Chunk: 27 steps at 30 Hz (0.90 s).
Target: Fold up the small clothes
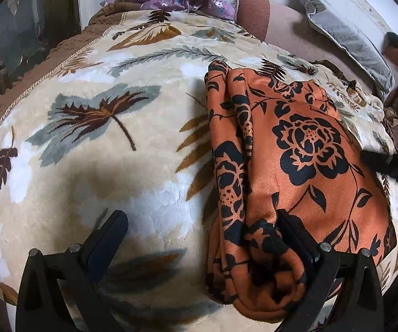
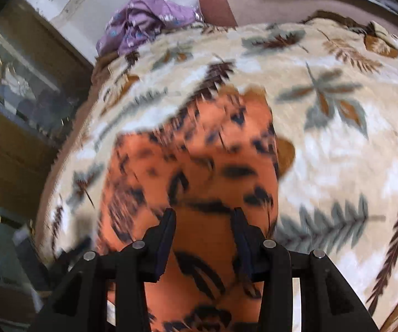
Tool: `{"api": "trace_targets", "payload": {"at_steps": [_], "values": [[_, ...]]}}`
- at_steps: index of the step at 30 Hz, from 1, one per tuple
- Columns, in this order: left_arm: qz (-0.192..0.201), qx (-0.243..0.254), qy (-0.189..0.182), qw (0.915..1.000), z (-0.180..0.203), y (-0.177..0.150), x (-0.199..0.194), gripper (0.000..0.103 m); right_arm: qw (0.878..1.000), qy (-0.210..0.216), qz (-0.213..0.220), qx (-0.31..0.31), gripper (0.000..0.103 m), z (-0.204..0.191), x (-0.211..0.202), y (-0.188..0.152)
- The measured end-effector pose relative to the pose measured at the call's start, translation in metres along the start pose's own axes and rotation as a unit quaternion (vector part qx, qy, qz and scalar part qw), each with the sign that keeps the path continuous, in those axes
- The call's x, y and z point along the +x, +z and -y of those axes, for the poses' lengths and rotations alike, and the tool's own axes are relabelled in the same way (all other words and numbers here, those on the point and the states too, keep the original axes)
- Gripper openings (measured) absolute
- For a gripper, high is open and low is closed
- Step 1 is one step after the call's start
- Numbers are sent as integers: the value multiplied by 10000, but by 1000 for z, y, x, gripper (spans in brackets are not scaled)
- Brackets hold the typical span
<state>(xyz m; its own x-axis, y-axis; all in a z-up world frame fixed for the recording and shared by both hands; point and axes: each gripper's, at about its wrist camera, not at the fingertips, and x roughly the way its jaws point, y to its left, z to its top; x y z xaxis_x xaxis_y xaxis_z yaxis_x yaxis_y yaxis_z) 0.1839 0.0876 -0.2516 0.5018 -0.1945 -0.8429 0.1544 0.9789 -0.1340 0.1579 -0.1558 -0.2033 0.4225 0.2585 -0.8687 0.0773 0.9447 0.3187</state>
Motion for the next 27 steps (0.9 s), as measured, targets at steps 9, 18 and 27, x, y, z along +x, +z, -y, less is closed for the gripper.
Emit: {"api": "trace_targets", "payload": {"at_steps": [9,18,27], "values": [[270,182,339,9989,8,-5,-6,103,9996,72,234,-108,46,1,-24,-9],[333,224,478,9980,12,-6,-7,103,9996,204,105,-152,46,4,-27,-56],[450,345,663,9962,18,-8,-10,103,9996,137,208,-145,46,5,-15,-53]]}}
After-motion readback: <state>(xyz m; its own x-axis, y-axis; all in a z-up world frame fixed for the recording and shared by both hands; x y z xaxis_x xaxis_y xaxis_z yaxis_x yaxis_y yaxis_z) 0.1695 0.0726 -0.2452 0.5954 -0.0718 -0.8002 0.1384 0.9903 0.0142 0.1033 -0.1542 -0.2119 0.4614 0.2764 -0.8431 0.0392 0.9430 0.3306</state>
